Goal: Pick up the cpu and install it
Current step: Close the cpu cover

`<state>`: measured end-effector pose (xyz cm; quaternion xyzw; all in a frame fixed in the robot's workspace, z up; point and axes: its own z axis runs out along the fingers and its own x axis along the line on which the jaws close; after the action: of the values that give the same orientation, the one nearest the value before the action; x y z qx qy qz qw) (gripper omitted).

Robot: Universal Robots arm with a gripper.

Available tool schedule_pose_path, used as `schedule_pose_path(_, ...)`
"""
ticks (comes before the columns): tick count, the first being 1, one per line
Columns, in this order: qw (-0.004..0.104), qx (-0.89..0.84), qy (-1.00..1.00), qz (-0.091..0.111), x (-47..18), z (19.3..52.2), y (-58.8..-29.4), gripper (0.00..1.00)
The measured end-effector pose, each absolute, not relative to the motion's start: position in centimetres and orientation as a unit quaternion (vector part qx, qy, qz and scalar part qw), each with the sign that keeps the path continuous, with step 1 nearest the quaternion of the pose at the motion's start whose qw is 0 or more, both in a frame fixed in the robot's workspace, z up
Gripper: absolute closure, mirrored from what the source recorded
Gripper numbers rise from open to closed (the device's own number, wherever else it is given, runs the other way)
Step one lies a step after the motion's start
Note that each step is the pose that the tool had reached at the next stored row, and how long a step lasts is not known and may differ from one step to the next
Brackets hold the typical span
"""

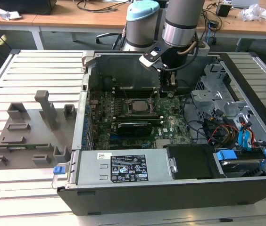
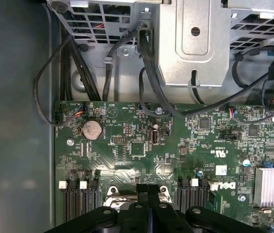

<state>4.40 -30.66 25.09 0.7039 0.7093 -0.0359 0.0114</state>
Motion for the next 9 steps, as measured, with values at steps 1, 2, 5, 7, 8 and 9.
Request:
schedule_pose_path(1, 0.011, 0.704, 0.709, -0.036, 4.32, 25.08, -30.66, 0.89)
schedule_pose_path(2, 0.011, 0.704, 0.709, -0.036, 4.25, 25.07, -30.66, 0.89)
schedule_pose_path(5, 0.011, 0.704, 0.709, -0.036, 4.10, 25.05, -30.66, 0.89)
schedule_pose_path(7, 0.011, 0.704, 0.709, -0.036, 3.93, 25.01, -30.65, 0.89)
schedule_pose_path(8, 0.011, 0.704, 0.709, -0.036, 3.82, 24.99, -30.65, 0.89)
schedule_pose_path(9, 0.011, 0.704, 0.709, -0.036, 3.70, 24.97, -30.66, 0.89)
